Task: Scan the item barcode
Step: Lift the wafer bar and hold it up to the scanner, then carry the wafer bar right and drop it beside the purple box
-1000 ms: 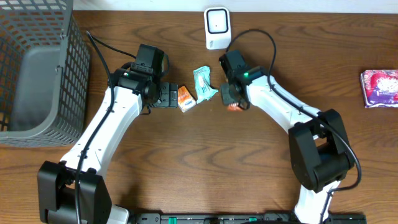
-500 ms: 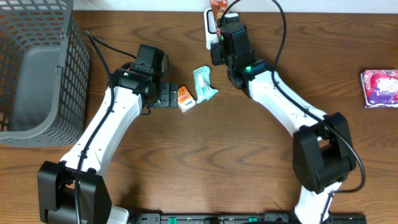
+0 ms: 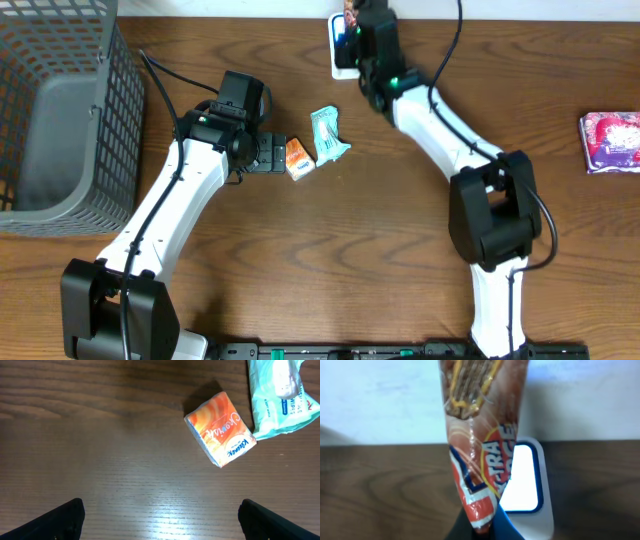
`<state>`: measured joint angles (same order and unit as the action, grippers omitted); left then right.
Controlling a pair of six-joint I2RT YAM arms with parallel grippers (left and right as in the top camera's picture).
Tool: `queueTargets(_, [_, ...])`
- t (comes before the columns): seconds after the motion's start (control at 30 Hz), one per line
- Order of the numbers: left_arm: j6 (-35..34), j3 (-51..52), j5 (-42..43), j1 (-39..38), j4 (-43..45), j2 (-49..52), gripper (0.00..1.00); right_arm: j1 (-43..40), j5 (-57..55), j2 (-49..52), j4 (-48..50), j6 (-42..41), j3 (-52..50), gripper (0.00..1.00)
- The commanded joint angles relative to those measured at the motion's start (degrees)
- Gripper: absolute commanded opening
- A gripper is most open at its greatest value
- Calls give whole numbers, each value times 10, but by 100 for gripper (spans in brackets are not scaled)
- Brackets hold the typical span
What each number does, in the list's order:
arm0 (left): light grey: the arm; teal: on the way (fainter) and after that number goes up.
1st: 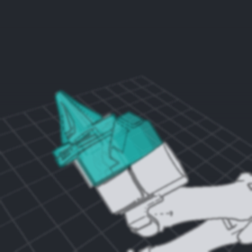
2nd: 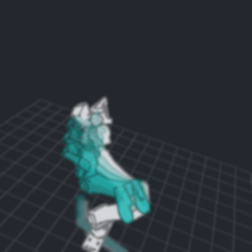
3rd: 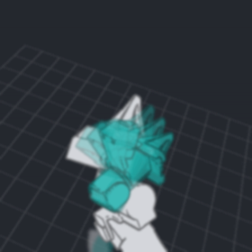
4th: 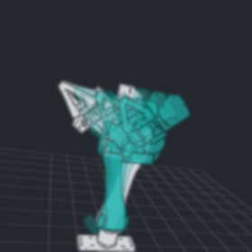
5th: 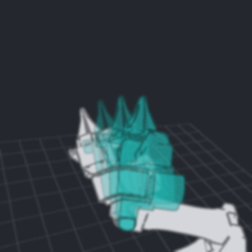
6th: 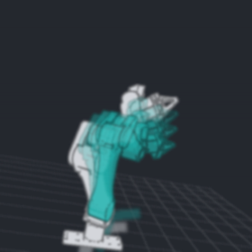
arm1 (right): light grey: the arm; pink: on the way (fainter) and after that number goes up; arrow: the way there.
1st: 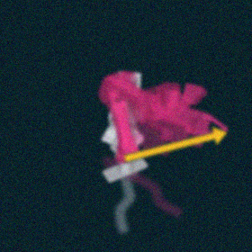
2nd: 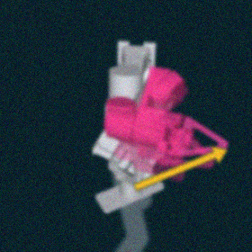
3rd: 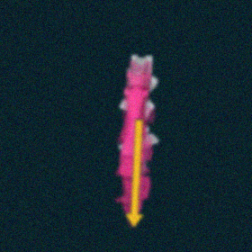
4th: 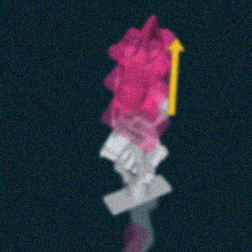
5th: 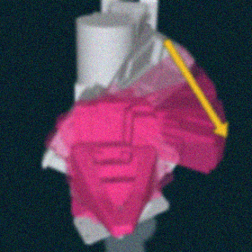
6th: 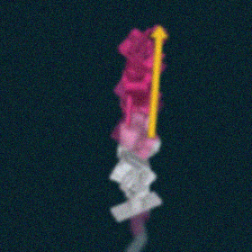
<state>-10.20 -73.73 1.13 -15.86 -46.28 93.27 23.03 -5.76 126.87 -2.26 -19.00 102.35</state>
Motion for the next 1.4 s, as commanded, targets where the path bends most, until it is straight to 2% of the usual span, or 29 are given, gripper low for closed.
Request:
queueTargets(0.0, [7,-2,-7,-1,-2,3,98,-18,52,58,-47,-29,64,1])
queueTargets(0.2, [7,-2,-7,-1,-2,3,98,-33,56,62,-104,-28,94,1])
queueTargets(0.4, [7,-2,-7,-1,-2,3,98,-74,40,49,-217,-17,148,1])
queueTargets(0.53, [7,-2,-7,-1,-2,3,98,-127,12,26,-308,-3,179,1])
queueTargets(0.9, [7,-2,-7,-1,-2,3,98,-295,-127,0,-508,80,177,1])
queueTargets(1.07, [7,-2,-7,-1,-2,3,98,-362,-133,0,-540,118,176,1])
queueTargets(1.37, [7,-2,-7,-1,-2,3,98,-444,-114,1,-552,118,159,1])
